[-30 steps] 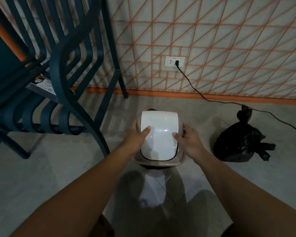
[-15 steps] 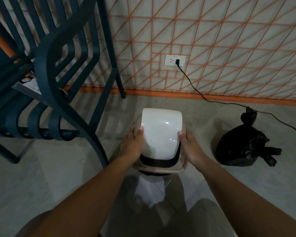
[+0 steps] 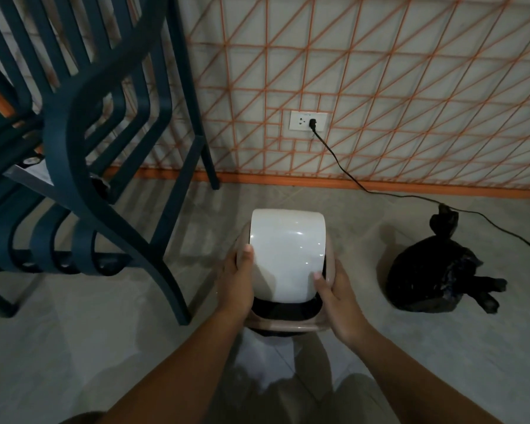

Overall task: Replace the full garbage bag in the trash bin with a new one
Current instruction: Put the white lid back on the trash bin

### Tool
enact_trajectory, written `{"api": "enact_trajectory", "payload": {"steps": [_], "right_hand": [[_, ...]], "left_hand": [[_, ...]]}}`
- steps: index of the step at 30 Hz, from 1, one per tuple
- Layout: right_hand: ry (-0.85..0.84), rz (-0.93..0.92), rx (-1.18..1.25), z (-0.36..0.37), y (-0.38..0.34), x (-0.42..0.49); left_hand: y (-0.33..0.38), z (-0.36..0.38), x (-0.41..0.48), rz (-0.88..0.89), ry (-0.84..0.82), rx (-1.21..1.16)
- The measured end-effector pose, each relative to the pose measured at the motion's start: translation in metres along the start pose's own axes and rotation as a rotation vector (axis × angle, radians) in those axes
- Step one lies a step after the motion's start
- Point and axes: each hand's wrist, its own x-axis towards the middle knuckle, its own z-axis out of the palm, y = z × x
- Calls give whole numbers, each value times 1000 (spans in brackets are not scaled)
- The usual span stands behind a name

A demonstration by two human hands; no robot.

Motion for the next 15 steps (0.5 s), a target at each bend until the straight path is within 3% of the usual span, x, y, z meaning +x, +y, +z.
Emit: {"api": "enact_trajectory", "payload": {"steps": [4, 15], "right_hand": [[14, 1, -80, 6, 10, -7], [-12, -86, 3, 4, 7, 114]], "left_hand": [[9, 8, 18, 69, 20, -29], [36, 28, 107, 206, 77, 32]]}}
